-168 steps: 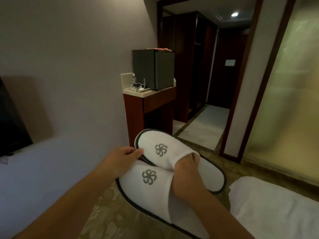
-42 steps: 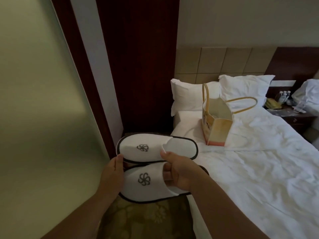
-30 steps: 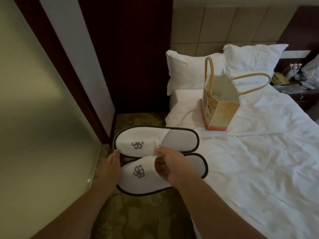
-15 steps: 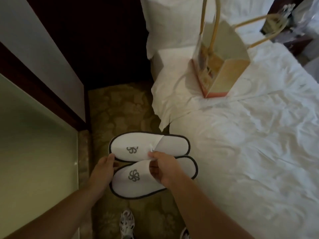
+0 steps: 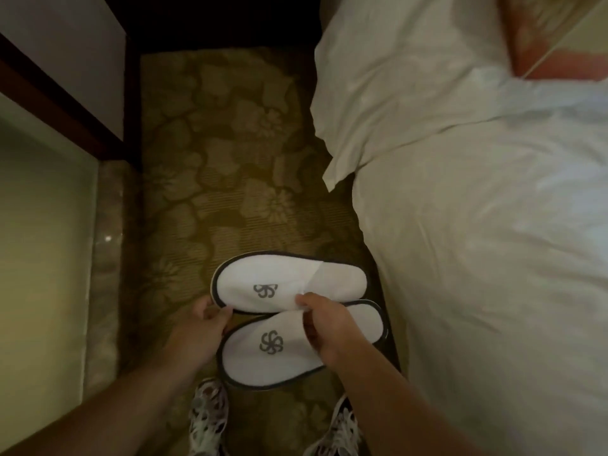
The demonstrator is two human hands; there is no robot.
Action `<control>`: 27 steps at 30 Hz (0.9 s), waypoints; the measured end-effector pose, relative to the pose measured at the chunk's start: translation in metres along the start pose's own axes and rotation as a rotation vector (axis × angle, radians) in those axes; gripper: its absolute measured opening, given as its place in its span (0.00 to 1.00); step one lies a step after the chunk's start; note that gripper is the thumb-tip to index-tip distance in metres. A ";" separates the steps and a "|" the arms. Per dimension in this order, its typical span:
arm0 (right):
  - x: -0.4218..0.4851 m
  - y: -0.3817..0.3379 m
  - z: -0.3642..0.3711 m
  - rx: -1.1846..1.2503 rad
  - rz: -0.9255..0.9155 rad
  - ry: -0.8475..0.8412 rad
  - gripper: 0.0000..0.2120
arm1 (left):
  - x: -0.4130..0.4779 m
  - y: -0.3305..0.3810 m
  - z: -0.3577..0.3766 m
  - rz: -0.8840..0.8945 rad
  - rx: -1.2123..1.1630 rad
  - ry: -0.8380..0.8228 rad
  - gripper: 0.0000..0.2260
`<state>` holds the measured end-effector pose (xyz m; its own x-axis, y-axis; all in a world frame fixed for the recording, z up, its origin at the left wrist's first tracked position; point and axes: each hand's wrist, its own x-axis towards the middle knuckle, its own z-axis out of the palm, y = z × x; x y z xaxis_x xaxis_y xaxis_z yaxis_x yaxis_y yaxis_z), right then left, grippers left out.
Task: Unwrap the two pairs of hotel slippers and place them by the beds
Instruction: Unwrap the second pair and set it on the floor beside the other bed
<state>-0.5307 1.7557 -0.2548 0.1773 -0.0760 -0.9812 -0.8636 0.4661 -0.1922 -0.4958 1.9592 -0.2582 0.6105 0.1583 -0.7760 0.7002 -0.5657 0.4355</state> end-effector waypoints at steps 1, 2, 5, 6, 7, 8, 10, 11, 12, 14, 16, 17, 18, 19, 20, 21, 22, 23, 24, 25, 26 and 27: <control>0.024 -0.001 -0.003 -0.009 -0.010 0.003 0.25 | 0.019 -0.005 0.014 -0.013 -0.003 0.003 0.10; 0.047 -0.001 -0.006 -0.014 -0.027 -0.002 0.23 | 0.036 -0.010 0.028 -0.021 -0.010 0.004 0.09; 0.120 -0.003 -0.015 -0.055 -0.089 -0.016 0.23 | 0.089 -0.023 0.066 -0.036 -0.063 -0.032 0.07; 0.143 -0.003 -0.018 -0.083 -0.109 -0.015 0.25 | 0.106 -0.025 0.078 -0.044 -0.065 -0.052 0.07; 0.165 -0.004 -0.021 -0.110 -0.121 -0.010 0.26 | 0.124 -0.028 0.090 -0.046 -0.059 -0.072 0.07; 0.185 -0.005 -0.023 -0.130 -0.126 -0.004 0.27 | 0.142 -0.031 0.101 -0.044 -0.053 -0.087 0.07; 0.224 -0.008 -0.029 -0.156 -0.138 0.010 0.28 | 0.177 -0.036 0.125 -0.020 -0.032 -0.108 0.07; 0.243 -0.009 -0.031 -0.170 -0.147 0.017 0.28 | 0.194 -0.040 0.137 -0.005 -0.010 -0.115 0.06; 0.260 -0.009 -0.034 -0.190 -0.153 0.029 0.28 | 0.209 -0.046 0.148 0.005 0.018 -0.118 0.06; 0.289 -0.009 -0.039 -0.227 -0.154 0.058 0.27 | 0.238 -0.056 0.170 0.004 0.062 -0.117 0.05; 0.317 -0.007 -0.044 -0.263 -0.153 0.077 0.27 | 0.265 -0.065 0.188 -0.018 0.094 -0.139 0.06; 0.328 -0.006 -0.046 -0.275 -0.156 0.084 0.27 | 0.275 -0.068 0.195 -0.026 0.118 -0.149 0.06; 0.337 -0.006 -0.047 -0.283 -0.161 0.089 0.27 | 0.285 -0.070 0.200 -0.028 0.155 -0.158 0.07; 0.346 -0.005 -0.048 -0.290 -0.168 0.096 0.27 | 0.294 -0.072 0.204 -0.019 0.202 -0.172 0.08; 0.353 -0.005 -0.049 -0.301 -0.171 0.105 0.26 | 0.302 -0.073 0.208 -0.008 0.257 -0.199 0.09; 0.360 -0.005 -0.051 -0.310 -0.171 0.115 0.26 | 0.307 -0.073 0.212 0.000 0.309 -0.228 0.10; 0.366 -0.005 -0.053 -0.315 -0.167 0.120 0.26 | 0.312 -0.072 0.215 0.004 0.352 -0.252 0.11; 0.372 -0.004 -0.055 -0.312 -0.165 0.120 0.27 | 0.317 -0.071 0.219 0.016 0.396 -0.268 0.12; 0.377 -0.002 -0.057 -0.300 -0.167 0.125 0.27 | 0.321 -0.069 0.223 0.024 0.439 -0.273 0.13; 0.382 -0.001 -0.060 -0.287 -0.176 0.137 0.28 | 0.324 -0.068 0.227 0.034 0.479 -0.274 0.14; 0.386 0.001 -0.062 -0.284 -0.187 0.149 0.28 | 0.326 -0.066 0.231 0.050 0.514 -0.278 0.13; 0.391 0.002 -0.064 -0.290 -0.197 0.157 0.28 | 0.327 -0.066 0.235 0.095 0.568 -0.283 0.12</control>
<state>-0.4937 1.6708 -0.6395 0.2978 -0.2841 -0.9114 -0.9220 0.1619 -0.3517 -0.4293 1.8583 -0.6483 0.4845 -0.0899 -0.8702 0.2951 -0.9196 0.2593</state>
